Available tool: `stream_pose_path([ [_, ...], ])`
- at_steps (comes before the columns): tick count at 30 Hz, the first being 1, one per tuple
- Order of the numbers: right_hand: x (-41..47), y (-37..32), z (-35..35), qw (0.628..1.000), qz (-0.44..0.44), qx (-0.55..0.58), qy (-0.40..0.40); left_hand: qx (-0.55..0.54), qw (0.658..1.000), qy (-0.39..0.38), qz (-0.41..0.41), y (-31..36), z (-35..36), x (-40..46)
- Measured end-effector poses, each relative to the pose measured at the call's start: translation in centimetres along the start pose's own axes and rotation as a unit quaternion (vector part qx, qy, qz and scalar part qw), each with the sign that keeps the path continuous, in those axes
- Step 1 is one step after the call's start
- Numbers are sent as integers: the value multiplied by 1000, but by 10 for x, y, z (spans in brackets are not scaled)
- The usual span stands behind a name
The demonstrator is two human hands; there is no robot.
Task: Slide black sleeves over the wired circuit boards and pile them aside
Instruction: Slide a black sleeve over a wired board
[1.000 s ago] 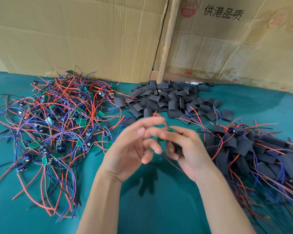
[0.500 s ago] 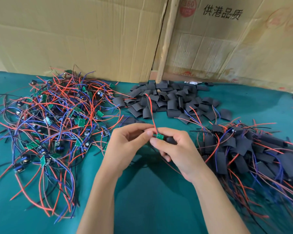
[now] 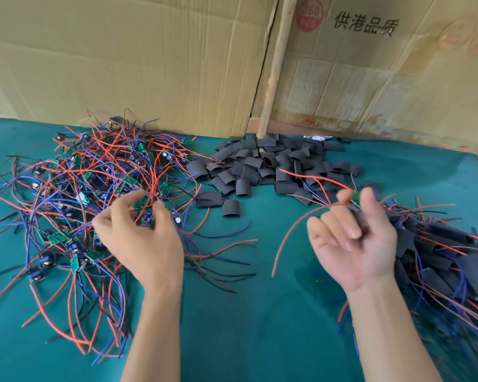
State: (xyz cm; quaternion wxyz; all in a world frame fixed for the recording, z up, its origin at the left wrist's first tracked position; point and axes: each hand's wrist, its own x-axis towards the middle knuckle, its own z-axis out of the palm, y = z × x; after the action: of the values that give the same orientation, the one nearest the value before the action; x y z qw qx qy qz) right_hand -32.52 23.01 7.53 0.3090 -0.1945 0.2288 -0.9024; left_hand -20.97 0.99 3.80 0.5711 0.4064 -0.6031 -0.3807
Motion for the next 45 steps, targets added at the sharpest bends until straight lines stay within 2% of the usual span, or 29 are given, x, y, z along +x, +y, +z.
stream_pose_path([
  [3,-4,-11,-1,985,31,120,-120,-46,998,-45,16,9,3,-5],
  [6,-8,-20,1,974,49,110,-194,-80,987,-95,102,25,7,-18],
  [8,-7,-14,6,981,67,-13,-179,-111,974,-167,107,34,12,-30],
  [9,-6,-7,9,979,69,-130,-139,-141,960,-236,56,38,15,-36],
  [10,-4,1,12,960,72,-259,-84,-180,929,-321,-18,41,18,-41],
  [11,-1,11,14,923,78,-376,-31,-213,888,-399,-85,42,21,-44],
  [12,1,21,16,877,83,-473,-3,-230,847,-462,-127,40,23,-45],
  [13,2,31,18,826,79,-558,5,-221,823,-505,-137,37,24,-45],
  [15,3,46,14,716,45,-697,9,-179,815,-541,-109,30,24,-45],
  [16,4,49,12,684,32,-729,13,-167,818,-540,-105,27,24,-46],
  [17,4,51,9,670,29,-742,16,-162,821,-536,-108,26,24,-46],
  [18,4,51,8,671,42,-740,16,-154,827,-529,-112,25,24,-46],
  [19,5,52,7,689,66,-722,18,-145,836,-516,-116,24,26,-47],
  [23,5,45,6,838,188,-507,69,-134,862,-468,-140,24,30,-48],
  [25,8,39,5,886,170,-409,135,-156,860,-450,-185,26,31,-50],
  [27,12,34,6,916,133,-324,197,-166,860,-433,-212,27,32,-50],
  [29,15,34,5,926,111,-288,216,-159,863,-431,-211,27,33,-50],
  [30,15,36,3,923,100,-304,215,-152,864,-434,-205,28,34,-51],
  [34,13,58,8,853,31,-487,184,-126,867,-443,-189,27,36,-58],
  [37,11,77,14,830,11,-537,152,-57,906,-408,-95,22,36,-58],
  [45,10,67,11,903,59,-414,96,-57,919,-381,-82,22,36,-58],
])
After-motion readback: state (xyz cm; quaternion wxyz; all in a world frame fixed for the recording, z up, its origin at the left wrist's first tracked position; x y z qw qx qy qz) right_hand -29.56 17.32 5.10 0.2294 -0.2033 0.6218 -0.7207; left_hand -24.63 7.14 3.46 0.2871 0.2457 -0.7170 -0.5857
